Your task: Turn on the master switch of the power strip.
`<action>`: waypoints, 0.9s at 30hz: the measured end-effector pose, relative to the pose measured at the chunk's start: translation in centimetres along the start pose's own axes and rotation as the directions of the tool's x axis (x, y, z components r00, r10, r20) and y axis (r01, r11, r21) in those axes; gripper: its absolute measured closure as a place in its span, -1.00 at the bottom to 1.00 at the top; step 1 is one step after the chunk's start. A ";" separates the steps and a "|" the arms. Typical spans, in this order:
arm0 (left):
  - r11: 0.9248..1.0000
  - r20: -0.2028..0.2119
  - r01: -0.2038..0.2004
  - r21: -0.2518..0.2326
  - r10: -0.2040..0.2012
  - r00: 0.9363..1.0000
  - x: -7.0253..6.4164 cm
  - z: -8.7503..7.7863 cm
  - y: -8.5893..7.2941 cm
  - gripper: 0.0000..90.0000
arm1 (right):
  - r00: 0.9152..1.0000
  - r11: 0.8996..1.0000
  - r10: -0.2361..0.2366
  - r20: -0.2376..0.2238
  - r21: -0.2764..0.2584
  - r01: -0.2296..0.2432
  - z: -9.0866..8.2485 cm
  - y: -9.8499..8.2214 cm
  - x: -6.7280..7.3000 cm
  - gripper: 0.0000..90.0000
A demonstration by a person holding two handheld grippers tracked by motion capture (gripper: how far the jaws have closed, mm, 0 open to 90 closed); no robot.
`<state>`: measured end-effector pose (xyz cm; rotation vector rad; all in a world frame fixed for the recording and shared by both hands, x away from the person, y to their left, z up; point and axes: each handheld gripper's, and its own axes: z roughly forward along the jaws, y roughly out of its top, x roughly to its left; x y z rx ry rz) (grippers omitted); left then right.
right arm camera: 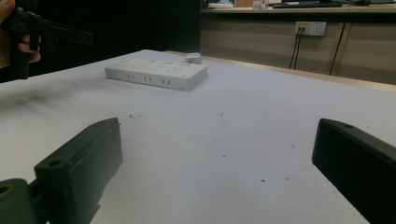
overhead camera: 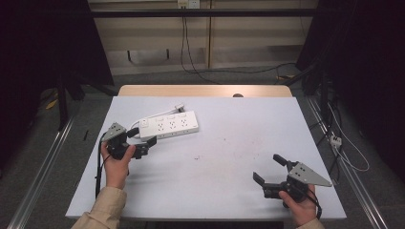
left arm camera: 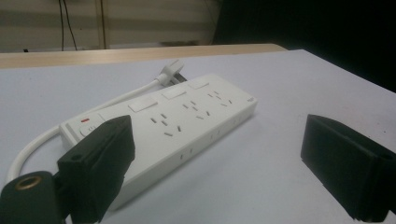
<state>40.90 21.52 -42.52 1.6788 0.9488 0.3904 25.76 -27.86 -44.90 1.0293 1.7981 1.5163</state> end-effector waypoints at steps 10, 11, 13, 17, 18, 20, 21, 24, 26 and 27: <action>1.000 -0.011 0.000 0.014 0.000 1.000 0.3 0.7 0.5 -0.79 | 1.000 1.000 0.002 -0.002 -0.002 -0.002 0.0 0.0 0.0 -0.97; 1.000 -0.014 -0.002 0.019 0.002 1.000 0.4 0.8 0.4 -0.79 | 1.000 1.000 0.002 -0.002 -0.002 -0.002 0.0 0.0 0.0 -0.97; 1.000 -0.014 0.001 0.022 -0.001 1.000 0.5 0.9 0.3 -0.79 | 1.000 1.000 0.002 0.000 -0.002 -0.002 -0.1 0.0 0.0 -0.97; 1.000 -0.017 0.003 0.021 -0.003 1.000 0.6 1.1 0.3 -0.79 | 1.000 1.000 0.003 -0.001 -0.003 -0.003 -0.1 0.0 0.0 -0.97; 1.000 -0.020 0.002 0.025 -0.002 1.000 0.6 1.1 0.3 -0.79 | 1.000 1.000 0.003 -0.001 -0.003 -0.003 -0.1 0.0 0.0 -0.97; 1.000 -0.023 0.001 0.025 -0.001 1.000 0.8 1.2 0.3 -0.79 | 1.000 1.000 0.004 -0.001 -0.003 -0.004 -0.1 0.1 0.0 -0.97; 1.000 -0.023 0.000 0.027 0.001 1.000 0.8 1.2 0.3 -0.79 | 1.000 1.000 0.004 -0.001 -0.004 -0.004 -0.1 0.1 0.0 -0.97; 0.999 -0.029 -0.004 0.036 0.005 1.000 0.9 1.3 0.4 -0.82 | 1.000 1.000 0.000 -0.001 -0.006 0.000 -0.1 0.1 0.0 -0.97; 0.999 -0.028 -0.010 0.036 0.011 1.000 0.9 1.3 0.6 -0.82 | 1.000 1.000 0.004 -0.001 -0.007 -0.004 -0.1 0.1 0.0 -0.97; 0.999 -0.028 -0.013 0.037 0.014 0.999 0.9 1.3 0.7 -0.82 | 1.000 1.000 0.004 -0.001 -0.007 -0.004 -0.1 0.1 0.0 -0.97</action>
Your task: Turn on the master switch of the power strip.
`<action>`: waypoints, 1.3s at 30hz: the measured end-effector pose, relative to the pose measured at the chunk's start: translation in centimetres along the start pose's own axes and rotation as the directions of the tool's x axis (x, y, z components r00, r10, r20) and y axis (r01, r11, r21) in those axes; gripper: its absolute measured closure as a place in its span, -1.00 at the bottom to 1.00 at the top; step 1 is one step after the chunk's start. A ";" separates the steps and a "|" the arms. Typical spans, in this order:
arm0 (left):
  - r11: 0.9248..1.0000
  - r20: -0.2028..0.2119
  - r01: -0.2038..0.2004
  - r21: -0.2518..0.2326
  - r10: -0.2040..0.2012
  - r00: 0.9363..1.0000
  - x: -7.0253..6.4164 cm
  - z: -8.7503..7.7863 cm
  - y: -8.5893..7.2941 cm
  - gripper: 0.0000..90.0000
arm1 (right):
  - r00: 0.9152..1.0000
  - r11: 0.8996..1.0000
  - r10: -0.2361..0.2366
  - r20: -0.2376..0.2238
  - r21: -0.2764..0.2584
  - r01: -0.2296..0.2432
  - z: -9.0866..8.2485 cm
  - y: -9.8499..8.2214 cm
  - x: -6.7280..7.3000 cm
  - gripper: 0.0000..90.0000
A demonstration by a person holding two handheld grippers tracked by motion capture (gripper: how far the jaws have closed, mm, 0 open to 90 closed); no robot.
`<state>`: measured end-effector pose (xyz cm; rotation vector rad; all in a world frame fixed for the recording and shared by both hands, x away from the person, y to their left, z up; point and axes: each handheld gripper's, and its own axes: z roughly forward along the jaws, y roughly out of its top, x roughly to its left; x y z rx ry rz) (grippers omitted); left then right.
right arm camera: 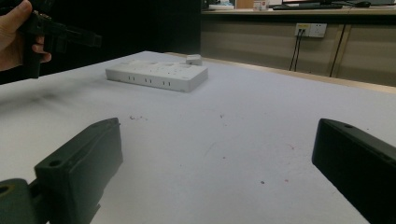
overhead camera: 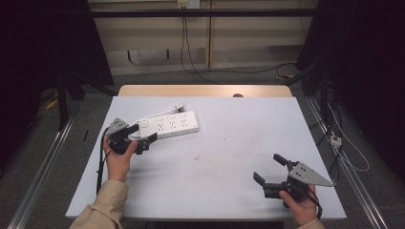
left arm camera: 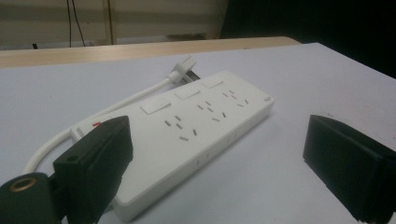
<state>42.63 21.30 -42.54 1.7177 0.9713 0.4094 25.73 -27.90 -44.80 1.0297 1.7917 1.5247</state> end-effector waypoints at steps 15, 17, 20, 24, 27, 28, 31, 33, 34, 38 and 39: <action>1.000 -0.001 0.011 0.010 -0.011 1.000 0.4 0.9 0.3 -0.85 | 1.000 1.000 -0.007 -0.003 -0.002 0.007 -0.1 0.0 0.0 -0.97; 1.000 -0.001 0.015 0.010 -0.015 1.000 0.5 0.9 0.3 -0.85 | 1.000 1.000 -0.006 -0.002 -0.002 0.006 -0.1 0.0 -0.1 -0.97; 1.000 -0.010 0.020 0.006 -0.019 1.000 0.7 1.0 0.3 -0.85 | 1.000 1.000 -0.004 -0.003 -0.003 0.004 -0.1 0.1 0.0 -0.97; 1.000 -0.015 0.025 -0.001 -0.025 1.000 1.0 0.9 0.3 -0.83 | 1.000 1.000 -0.001 -0.003 -0.004 0.001 -0.1 0.1 0.0 -0.97; 1.000 -0.012 0.026 -0.002 -0.026 1.000 1.1 1.0 0.3 -0.77 | 1.000 1.000 0.004 -0.002 -0.005 -0.004 -0.1 0.1 0.0 -0.97; 1.000 -0.011 0.026 -0.002 -0.026 1.000 1.1 1.0 0.3 -0.76 | 1.000 1.000 0.004 -0.001 -0.005 -0.004 -0.1 0.1 0.0 -0.97; 1.000 -0.012 0.030 0.000 -0.030 0.999 1.2 1.1 0.3 -0.75 | 1.000 1.000 0.004 -0.002 -0.006 -0.004 -0.1 0.1 0.0 -0.97; 0.999 -0.015 0.032 0.005 -0.031 0.999 1.3 1.1 0.3 -0.71 | 1.000 1.000 0.003 -0.002 -0.006 -0.003 -0.1 0.1 0.0 -0.97; 0.999 -0.013 0.032 0.011 -0.032 0.999 1.3 1.2 0.3 -0.70 | 1.000 1.000 0.004 -0.002 -0.006 -0.004 -0.1 0.1 0.0 -0.97; 0.999 -0.014 0.032 0.015 -0.032 0.999 1.3 1.3 0.8 -0.65 | 1.000 1.000 0.005 -0.001 -0.007 -0.005 -0.1 0.1 0.0 -0.97; 0.999 -0.011 0.032 0.020 -0.032 0.999 1.2 1.4 1.1 -0.63 | 1.000 1.000 0.005 -0.002 -0.007 -0.005 -0.1 0.1 0.0 -0.97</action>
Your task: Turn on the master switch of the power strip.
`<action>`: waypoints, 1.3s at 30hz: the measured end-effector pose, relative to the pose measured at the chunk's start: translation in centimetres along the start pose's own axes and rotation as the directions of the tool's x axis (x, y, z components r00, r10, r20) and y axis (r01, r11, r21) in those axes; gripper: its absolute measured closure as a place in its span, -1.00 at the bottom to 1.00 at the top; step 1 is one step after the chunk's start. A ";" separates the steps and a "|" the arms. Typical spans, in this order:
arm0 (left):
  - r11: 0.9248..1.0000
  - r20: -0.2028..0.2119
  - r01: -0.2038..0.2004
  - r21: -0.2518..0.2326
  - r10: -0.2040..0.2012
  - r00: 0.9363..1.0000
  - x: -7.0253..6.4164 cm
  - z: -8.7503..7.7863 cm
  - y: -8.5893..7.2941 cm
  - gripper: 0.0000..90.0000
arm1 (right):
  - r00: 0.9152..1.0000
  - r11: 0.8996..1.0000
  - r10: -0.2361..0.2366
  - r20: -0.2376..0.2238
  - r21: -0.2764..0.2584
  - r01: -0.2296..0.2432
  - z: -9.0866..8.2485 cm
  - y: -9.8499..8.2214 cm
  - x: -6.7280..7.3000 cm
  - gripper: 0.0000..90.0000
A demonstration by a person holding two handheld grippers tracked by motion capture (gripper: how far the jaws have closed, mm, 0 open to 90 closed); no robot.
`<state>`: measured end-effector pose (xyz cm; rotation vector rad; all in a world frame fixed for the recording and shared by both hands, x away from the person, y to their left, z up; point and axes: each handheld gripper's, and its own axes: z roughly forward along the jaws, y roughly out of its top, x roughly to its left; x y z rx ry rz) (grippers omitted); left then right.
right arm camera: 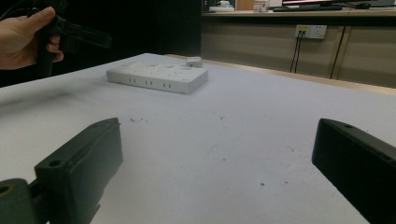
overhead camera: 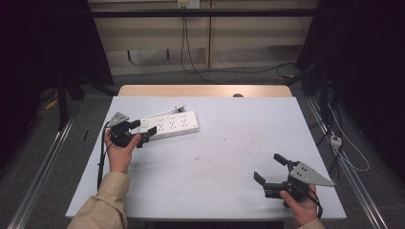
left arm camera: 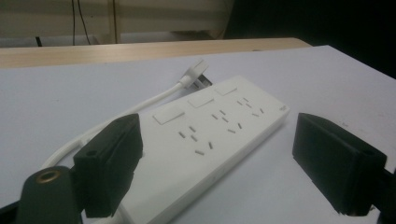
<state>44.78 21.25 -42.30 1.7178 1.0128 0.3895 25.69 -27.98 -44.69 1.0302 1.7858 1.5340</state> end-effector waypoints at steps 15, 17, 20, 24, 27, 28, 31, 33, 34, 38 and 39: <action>1.000 -0.030 -0.015 0.017 0.015 0.999 0.2 0.6 0.2 -0.19 | 1.000 1.000 -0.001 -0.001 -0.001 0.001 0.0 0.0 0.0 -0.97; 0.999 -0.022 -0.026 0.021 0.026 0.999 0.2 0.6 0.5 -0.09 | 1.000 1.000 -0.001 -0.001 -0.001 0.001 0.0 0.0 0.0 -0.97; 0.999 -0.021 -0.030 0.024 0.031 0.999 0.1 0.7 0.7 -0.02 | 1.000 1.000 0.000 -0.002 -0.002 0.000 0.0 0.0 0.0 -0.97; 0.999 -0.015 -0.038 0.033 0.038 0.999 -0.1 0.8 1.0 0.10 | 1.000 1.000 0.000 -0.001 -0.002 0.000 0.0 0.0 0.0 -0.97; 0.999 -0.021 -0.035 0.032 0.036 0.999 0.0 1.0 1.0 0.21 | 1.000 1.000 -0.002 -0.001 -0.002 0.002 0.0 0.0 0.0 -0.97; 0.999 -0.018 -0.030 0.030 0.031 0.999 0.0 1.0 1.0 0.25 | 1.000 1.000 -0.002 -0.001 -0.002 0.002 0.0 0.0 0.0 -0.97; 0.999 -0.018 -0.032 0.035 0.033 0.999 0.2 1.2 0.9 0.36 | 1.000 1.000 -0.002 0.000 -0.005 0.002 0.0 0.0 -0.1 -0.97; 0.999 -0.022 -0.034 0.037 0.035 0.999 0.2 1.3 0.9 0.42 | 1.000 1.000 -0.002 -0.001 -0.005 0.002 0.0 0.0 -0.1 -0.97; 0.999 -0.017 -0.027 0.034 0.028 0.999 0.3 1.3 0.9 0.45 | 1.000 1.000 -0.002 0.000 -0.005 0.002 0.0 0.0 -0.1 -0.97; 0.999 -0.018 -0.023 0.035 0.024 1.000 0.4 1.5 0.8 0.56 | 1.000 1.000 -0.004 -0.002 -0.004 0.004 0.0 0.1 -0.1 -0.97; 0.999 -0.019 -0.020 0.034 0.020 1.000 0.4 1.5 0.8 0.58 | 1.000 1.000 -0.004 -0.002 -0.004 0.004 0.0 0.1 -0.1 -0.97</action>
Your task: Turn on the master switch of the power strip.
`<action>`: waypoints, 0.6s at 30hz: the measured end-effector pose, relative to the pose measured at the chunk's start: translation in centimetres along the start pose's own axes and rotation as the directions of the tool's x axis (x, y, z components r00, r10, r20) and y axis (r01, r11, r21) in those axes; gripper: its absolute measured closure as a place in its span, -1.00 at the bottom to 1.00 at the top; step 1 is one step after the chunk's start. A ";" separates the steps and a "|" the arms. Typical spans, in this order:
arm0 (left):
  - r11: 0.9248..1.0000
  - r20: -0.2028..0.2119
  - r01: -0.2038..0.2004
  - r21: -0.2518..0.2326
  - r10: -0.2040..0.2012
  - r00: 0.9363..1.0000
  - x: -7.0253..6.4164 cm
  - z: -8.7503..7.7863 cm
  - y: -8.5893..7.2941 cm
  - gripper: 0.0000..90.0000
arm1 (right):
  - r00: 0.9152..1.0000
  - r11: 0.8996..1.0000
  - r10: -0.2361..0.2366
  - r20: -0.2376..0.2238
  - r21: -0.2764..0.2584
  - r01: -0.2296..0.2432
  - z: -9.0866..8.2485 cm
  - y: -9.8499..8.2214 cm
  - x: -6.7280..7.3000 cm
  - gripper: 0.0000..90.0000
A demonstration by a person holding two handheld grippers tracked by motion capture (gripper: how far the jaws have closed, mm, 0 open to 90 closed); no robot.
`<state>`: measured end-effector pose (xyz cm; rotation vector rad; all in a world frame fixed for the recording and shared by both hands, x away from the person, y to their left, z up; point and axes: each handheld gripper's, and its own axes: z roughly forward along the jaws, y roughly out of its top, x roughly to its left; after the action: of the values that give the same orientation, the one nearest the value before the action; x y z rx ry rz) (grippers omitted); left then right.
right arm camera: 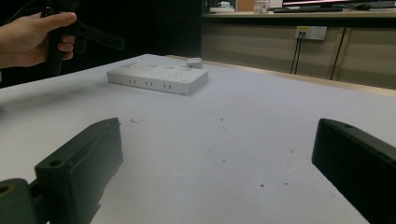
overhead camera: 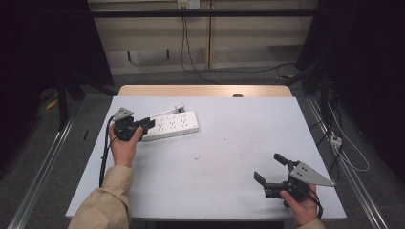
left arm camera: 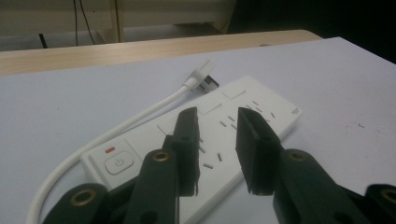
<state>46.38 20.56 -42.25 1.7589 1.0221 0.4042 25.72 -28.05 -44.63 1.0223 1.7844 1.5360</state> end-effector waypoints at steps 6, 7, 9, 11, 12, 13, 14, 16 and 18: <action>1.000 -0.009 0.001 0.007 -0.001 1.000 0.4 0.2 -0.1 0.68 | 1.000 1.000 0.001 0.000 -0.001 -0.001 0.0 0.0 0.0 -0.97; 1.000 -0.012 0.000 0.007 0.000 1.000 0.4 0.2 -0.2 0.69 | 1.000 1.000 0.001 0.001 -0.001 -0.001 0.0 0.0 0.0 -0.97; 1.000 -0.015 -0.003 0.009 0.003 1.000 0.6 0.2 -0.2 0.72 | 1.000 1.000 0.001 0.000 -0.001 -0.001 0.0 0.0 -0.1 -0.97; 1.000 -0.013 -0.001 0.009 0.001 1.000 0.7 0.2 -0.2 0.75 | 1.000 1.000 0.002 0.000 -0.001 -0.002 0.0 0.0 -0.1 -0.97; 1.000 -0.014 -0.005 0.011 0.005 1.000 0.7 0.2 -0.2 0.75 | 1.000 1.000 0.000 -0.001 -0.003 0.000 0.0 0.0 -0.1 -0.97; 1.000 -0.016 0.001 0.010 -0.001 1.000 0.7 0.3 -0.2 0.76 | 1.000 1.000 -0.001 0.000 -0.003 0.001 0.0 0.0 -0.1 -0.97; 1.000 -0.016 0.003 0.011 -0.003 1.000 0.7 0.3 -0.2 0.77 | 1.000 1.000 -0.001 0.000 -0.002 0.001 0.0 0.0 -0.1 -0.97; 1.000 -0.020 -0.004 0.017 0.005 1.000 0.9 0.3 -0.3 0.79 | 1.000 1.000 0.002 0.000 -0.001 -0.002 0.0 0.0 -0.1 -0.97; 1.000 -0.021 -0.007 0.023 0.007 1.000 0.9 0.4 -0.3 0.81 | 1.000 1.000 -0.001 0.000 -0.003 0.001 0.0 0.0 -0.1 -0.97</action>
<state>47.04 21.09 -42.89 1.7823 1.0393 0.4182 25.75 -28.13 -44.62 1.0202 1.7821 1.5376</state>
